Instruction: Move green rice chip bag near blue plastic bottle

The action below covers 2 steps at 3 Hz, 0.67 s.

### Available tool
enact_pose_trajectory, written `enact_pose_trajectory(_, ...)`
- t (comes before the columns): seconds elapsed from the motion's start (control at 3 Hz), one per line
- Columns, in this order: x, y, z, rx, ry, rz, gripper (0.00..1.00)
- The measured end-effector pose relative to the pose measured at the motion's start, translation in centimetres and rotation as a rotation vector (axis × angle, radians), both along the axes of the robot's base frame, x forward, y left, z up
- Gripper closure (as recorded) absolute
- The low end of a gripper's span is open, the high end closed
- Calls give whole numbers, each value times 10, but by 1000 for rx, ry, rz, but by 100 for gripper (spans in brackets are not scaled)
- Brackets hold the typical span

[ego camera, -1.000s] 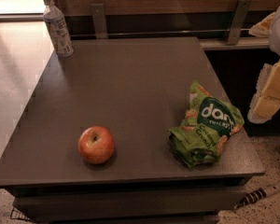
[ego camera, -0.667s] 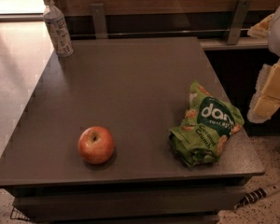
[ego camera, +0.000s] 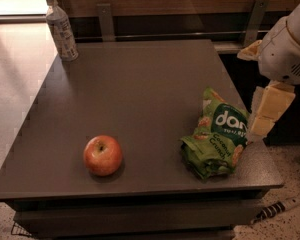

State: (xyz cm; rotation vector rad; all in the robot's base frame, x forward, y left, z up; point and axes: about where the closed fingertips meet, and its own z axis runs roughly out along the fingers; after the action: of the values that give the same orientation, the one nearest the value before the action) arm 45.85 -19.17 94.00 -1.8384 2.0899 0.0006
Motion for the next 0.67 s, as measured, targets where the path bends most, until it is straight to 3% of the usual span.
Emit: enact_pose_trajectory(0.67,-4,39,-52,52,64,94,0)
